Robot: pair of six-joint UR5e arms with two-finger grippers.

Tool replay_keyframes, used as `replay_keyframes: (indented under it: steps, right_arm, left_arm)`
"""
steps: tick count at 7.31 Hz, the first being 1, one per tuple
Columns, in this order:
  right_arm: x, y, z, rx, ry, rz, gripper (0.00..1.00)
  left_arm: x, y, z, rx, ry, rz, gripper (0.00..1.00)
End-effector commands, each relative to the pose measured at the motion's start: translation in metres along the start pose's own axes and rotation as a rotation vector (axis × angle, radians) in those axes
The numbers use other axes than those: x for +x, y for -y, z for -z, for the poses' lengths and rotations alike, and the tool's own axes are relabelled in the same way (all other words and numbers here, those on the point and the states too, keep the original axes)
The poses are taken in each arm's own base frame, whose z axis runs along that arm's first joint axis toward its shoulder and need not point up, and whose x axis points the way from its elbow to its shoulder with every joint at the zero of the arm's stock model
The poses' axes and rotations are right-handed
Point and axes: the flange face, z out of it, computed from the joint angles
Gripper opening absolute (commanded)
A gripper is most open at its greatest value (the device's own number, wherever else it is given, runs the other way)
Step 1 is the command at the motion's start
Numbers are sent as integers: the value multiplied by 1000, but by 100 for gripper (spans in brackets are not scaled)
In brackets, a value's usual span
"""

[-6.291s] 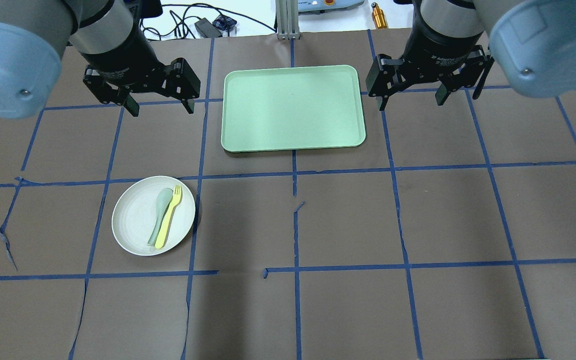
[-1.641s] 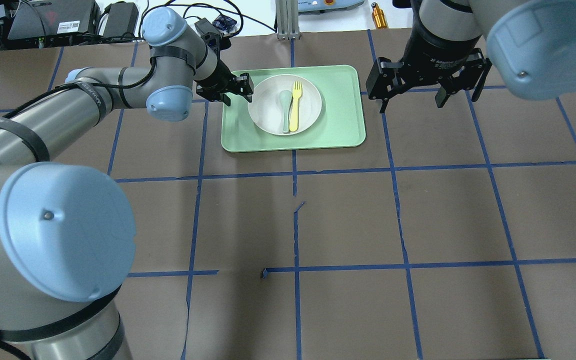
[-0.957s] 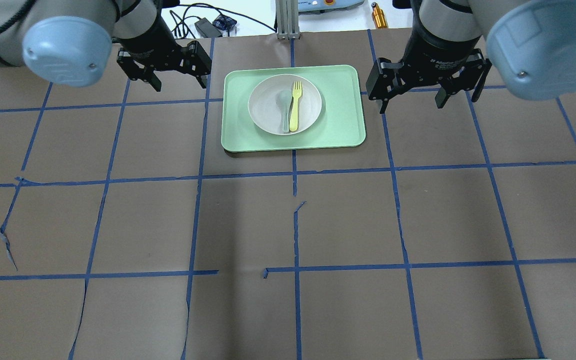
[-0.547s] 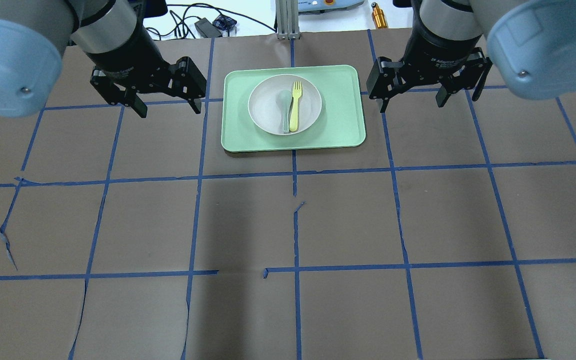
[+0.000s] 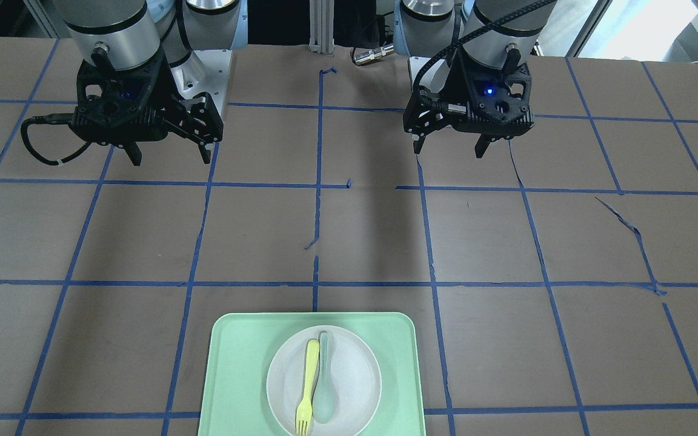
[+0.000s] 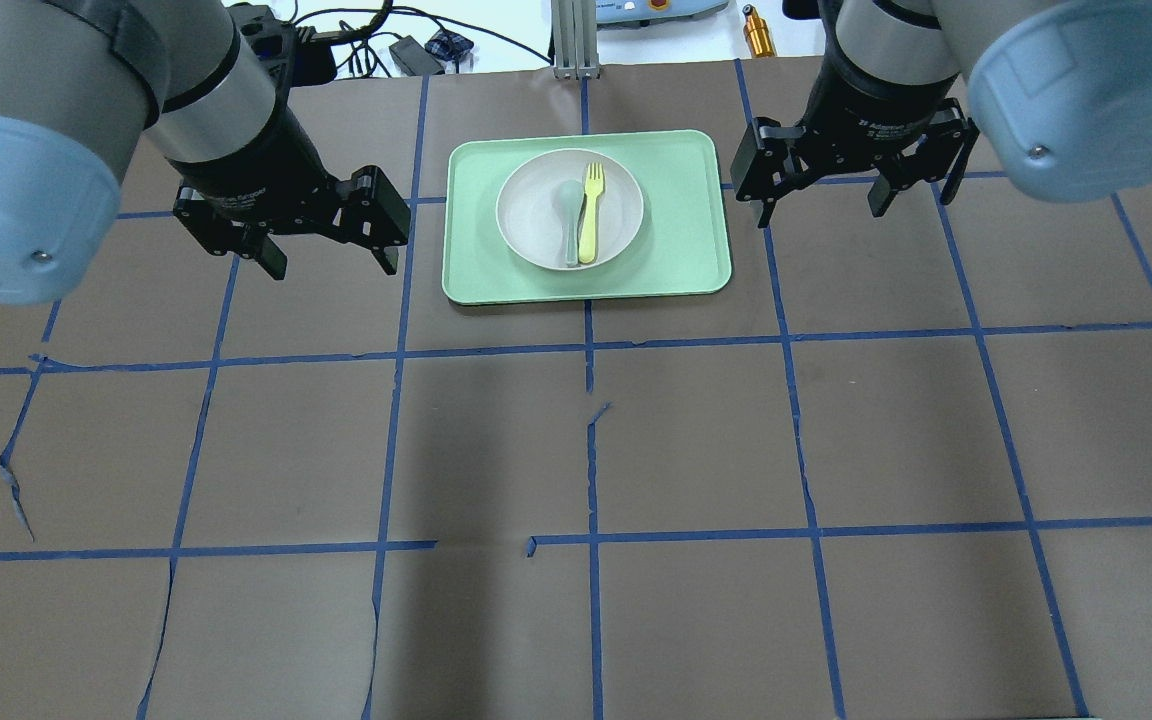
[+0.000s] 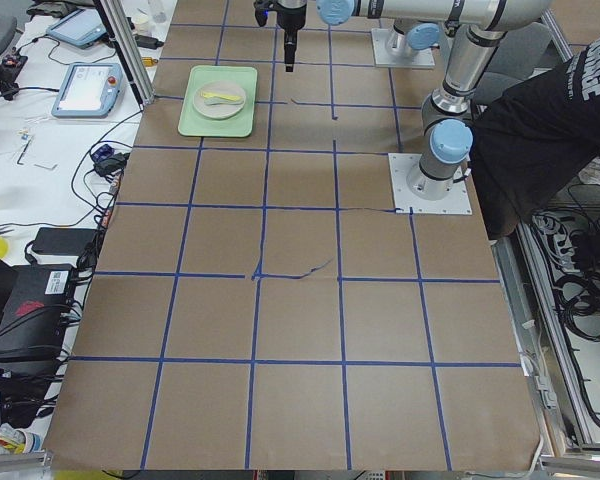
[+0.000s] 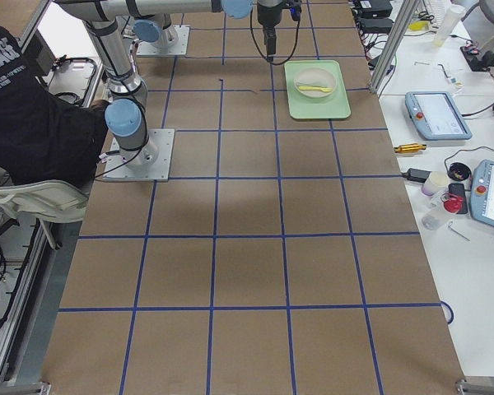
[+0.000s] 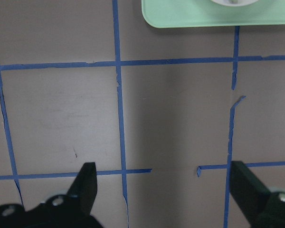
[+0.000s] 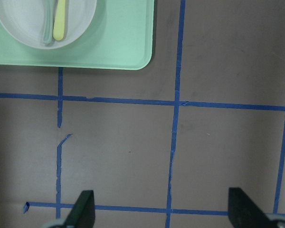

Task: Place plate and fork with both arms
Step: 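Lower the right gripper over the yellow fork on the plate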

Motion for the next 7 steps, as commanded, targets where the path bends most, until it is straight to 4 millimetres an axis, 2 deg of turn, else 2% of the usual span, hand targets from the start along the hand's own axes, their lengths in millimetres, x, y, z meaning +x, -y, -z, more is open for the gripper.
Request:
replay_keyframes:
  steps: [1, 2, 3, 4, 5, 6, 7]
  right_arm:
    - [-2, 7, 2, 20, 15, -11, 100]
    - [-18, 36, -17, 99, 24, -24, 100]
    - [-54, 66, -71, 93, 20, 6, 100]
    - [-88, 107, -123, 83, 18, 34, 99]
    - [-109, 147, -153, 79, 11, 37, 97]
    - [-117, 178, -195, 81, 13, 39, 96]
    - [-118, 184, -220, 107, 19, 36, 96]
  left_arm:
    - [0, 1, -1, -2, 1, -3, 100]
    - [0, 1, -1, 0, 1, -1, 100]
    - [0, 2, -2, 0, 1, 1, 100]
    - [0, 2, -3, -3, 1, 1, 100]
    - [0, 4, -4, -2, 1, 3, 100]
    - [0, 5, -4, 9, 0, 2, 100]
    - [0, 6, -5, 9, 0, 2, 100]
